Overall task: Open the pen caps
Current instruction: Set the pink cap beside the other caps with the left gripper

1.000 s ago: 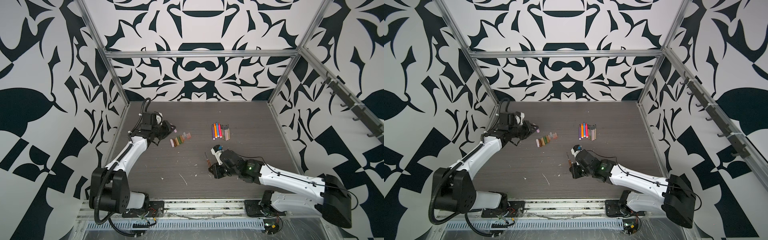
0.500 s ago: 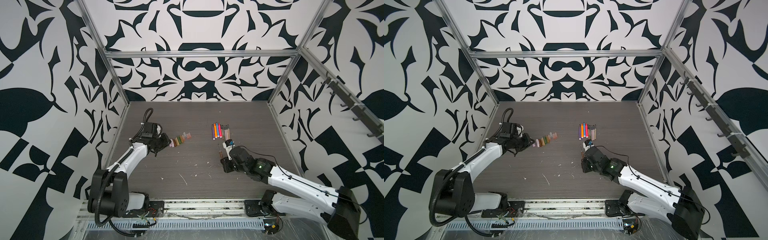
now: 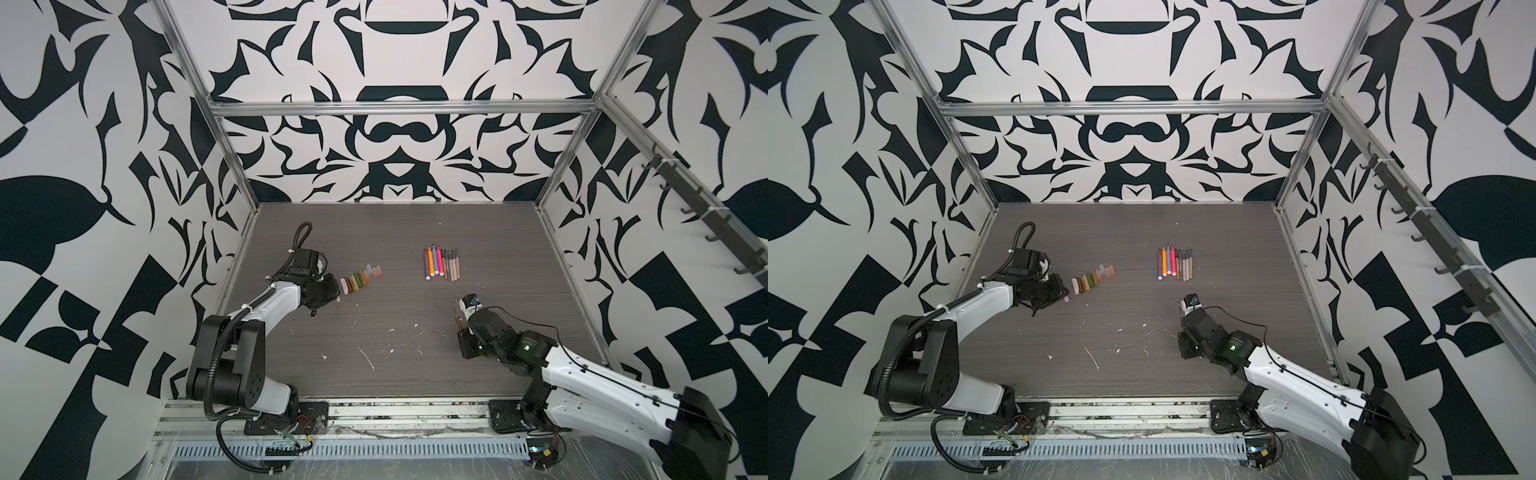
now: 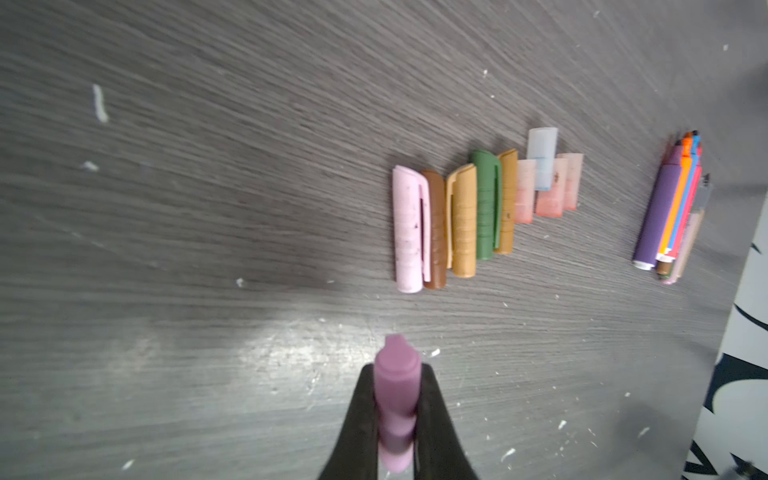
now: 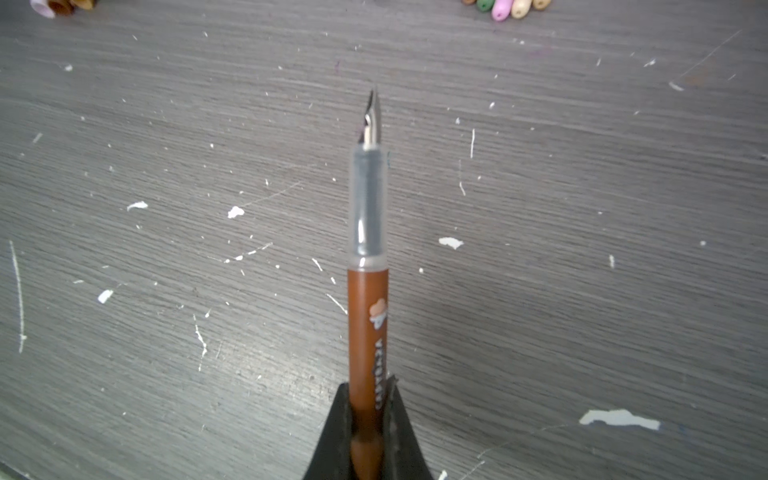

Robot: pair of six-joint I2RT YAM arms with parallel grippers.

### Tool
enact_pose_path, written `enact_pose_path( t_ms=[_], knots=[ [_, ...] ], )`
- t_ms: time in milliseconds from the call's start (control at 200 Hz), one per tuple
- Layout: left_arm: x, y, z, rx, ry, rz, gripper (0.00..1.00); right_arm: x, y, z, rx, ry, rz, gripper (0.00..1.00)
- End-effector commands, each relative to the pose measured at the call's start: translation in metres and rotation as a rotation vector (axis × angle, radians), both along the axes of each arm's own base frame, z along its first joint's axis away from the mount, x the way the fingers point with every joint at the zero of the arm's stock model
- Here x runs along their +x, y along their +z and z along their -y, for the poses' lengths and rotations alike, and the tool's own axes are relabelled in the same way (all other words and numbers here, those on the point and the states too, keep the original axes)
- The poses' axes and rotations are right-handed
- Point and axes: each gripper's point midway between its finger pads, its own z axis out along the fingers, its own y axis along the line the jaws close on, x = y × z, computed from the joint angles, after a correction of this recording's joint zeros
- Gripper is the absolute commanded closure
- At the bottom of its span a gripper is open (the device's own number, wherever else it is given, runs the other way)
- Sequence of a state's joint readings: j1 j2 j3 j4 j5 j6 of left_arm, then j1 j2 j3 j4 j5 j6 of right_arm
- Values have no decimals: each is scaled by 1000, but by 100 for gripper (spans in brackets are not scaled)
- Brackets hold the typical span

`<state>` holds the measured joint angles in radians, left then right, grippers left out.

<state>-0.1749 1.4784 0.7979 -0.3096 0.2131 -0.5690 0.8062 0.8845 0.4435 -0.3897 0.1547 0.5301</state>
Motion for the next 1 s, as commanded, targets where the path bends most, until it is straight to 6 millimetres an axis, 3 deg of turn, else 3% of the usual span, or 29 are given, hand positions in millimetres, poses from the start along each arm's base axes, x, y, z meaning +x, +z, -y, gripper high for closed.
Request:
enact_pose_path(
  t_ms=[0, 515, 750, 995],
  knots=[
    [8, 0, -6, 42, -8, 20, 100, 7, 7, 0, 12, -15, 48, 100],
    [31, -23, -10, 45, -23, -2, 100, 7, 7, 2, 23, -18, 58, 100],
    [37, -26, 1, -25, -38, -18, 100, 7, 7, 1, 21, -16, 56, 100],
    [40, -28, 1, -40, -31, -38, 100, 8, 7, 1, 20, -17, 57, 100]
  ],
)
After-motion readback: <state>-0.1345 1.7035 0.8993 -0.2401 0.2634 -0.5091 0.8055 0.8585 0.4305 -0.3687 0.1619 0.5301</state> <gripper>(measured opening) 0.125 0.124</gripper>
